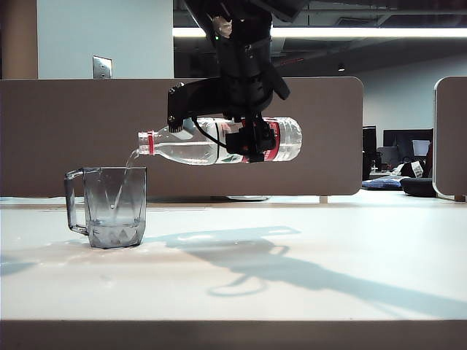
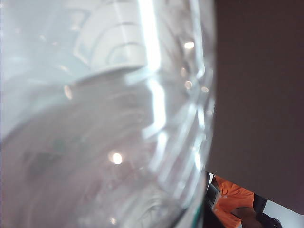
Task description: Pick up the mineral water bottle on the table and pour water into the mug until it's half full.
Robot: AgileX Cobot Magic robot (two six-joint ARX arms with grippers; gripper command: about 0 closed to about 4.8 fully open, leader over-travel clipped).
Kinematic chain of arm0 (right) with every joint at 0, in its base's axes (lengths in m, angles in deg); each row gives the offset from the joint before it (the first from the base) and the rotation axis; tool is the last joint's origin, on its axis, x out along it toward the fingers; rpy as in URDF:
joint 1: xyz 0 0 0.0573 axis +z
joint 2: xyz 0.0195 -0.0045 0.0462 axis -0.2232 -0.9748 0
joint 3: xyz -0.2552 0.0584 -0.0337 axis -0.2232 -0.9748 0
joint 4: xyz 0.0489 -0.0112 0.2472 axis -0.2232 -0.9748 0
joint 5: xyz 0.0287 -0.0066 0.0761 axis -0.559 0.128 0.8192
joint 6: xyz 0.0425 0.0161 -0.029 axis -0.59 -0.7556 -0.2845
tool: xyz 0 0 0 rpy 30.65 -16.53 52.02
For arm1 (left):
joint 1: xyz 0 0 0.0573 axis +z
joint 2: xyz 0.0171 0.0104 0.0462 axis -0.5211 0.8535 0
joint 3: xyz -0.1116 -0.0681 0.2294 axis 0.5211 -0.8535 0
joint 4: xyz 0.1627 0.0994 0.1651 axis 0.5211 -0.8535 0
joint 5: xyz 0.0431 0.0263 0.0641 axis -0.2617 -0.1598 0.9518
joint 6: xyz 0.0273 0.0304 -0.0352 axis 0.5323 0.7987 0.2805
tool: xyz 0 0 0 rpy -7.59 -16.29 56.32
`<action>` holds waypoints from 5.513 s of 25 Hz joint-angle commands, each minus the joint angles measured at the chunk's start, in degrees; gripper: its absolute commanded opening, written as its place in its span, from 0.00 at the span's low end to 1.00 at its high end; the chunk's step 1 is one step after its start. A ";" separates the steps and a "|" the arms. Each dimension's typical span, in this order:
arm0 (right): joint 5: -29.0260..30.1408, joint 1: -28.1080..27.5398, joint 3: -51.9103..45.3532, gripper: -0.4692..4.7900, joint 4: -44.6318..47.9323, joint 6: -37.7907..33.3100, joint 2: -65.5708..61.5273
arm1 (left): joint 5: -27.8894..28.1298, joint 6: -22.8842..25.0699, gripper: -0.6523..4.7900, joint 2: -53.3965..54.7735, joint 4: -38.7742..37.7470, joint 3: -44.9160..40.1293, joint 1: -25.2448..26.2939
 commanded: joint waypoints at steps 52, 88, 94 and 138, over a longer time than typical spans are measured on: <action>21.14 -11.50 0.48 0.61 -5.20 -72.37 8.94 | -0.04 -0.20 0.11 -0.20 0.72 0.17 -0.09; 23.78 -15.80 -38.42 0.87 43.67 -80.21 9.81 | 0.39 -0.15 0.11 -0.17 -1.68 0.15 -0.09; 25.14 -15.78 -38.40 0.88 37.81 -80.19 15.08 | 0.37 -0.15 0.11 -0.17 -1.66 0.15 -0.09; 29.42 -15.69 -42.21 0.08 -19.65 -81.22 91.71 | 13.27 -2.14 0.11 -30.21 28.30 -40.98 -3.89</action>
